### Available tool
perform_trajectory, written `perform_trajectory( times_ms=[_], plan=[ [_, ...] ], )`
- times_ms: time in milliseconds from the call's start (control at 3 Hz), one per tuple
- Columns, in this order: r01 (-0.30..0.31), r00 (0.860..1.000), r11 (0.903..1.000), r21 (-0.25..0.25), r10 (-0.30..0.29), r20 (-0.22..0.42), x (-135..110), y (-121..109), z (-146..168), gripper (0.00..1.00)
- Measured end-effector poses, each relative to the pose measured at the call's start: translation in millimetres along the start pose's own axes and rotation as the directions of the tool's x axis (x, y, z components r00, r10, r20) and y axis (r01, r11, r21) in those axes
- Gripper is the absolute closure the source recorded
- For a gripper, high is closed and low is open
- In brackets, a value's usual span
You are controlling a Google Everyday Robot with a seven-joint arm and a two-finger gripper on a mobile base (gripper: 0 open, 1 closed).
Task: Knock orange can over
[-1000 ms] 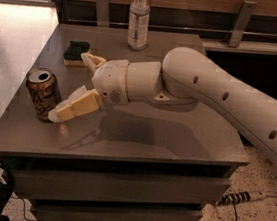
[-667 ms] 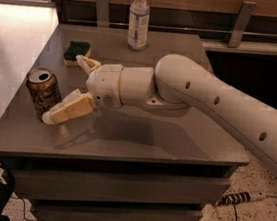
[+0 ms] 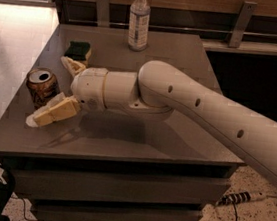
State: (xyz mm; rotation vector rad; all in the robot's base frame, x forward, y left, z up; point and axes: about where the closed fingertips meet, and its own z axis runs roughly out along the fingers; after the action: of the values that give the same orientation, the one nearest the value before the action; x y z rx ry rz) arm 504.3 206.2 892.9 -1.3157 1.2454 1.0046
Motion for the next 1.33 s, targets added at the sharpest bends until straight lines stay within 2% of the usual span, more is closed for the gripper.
perform_trajectory(
  times_ms=[333, 1000, 1333],
  plan=[
    [0.001, 1.0, 0.9999, -0.014, -0.002, -0.013, 8.3, 2.3, 17.8, 0.27],
    [0.004, 1.0, 0.9998, -0.02, -0.004, -0.011, 5.9, 4.9, 19.6, 0.72],
    [0.006, 1.0, 0.9997, -0.025, -0.006, -0.01, 4.6, 6.9, 21.8, 1.0]
  ],
)
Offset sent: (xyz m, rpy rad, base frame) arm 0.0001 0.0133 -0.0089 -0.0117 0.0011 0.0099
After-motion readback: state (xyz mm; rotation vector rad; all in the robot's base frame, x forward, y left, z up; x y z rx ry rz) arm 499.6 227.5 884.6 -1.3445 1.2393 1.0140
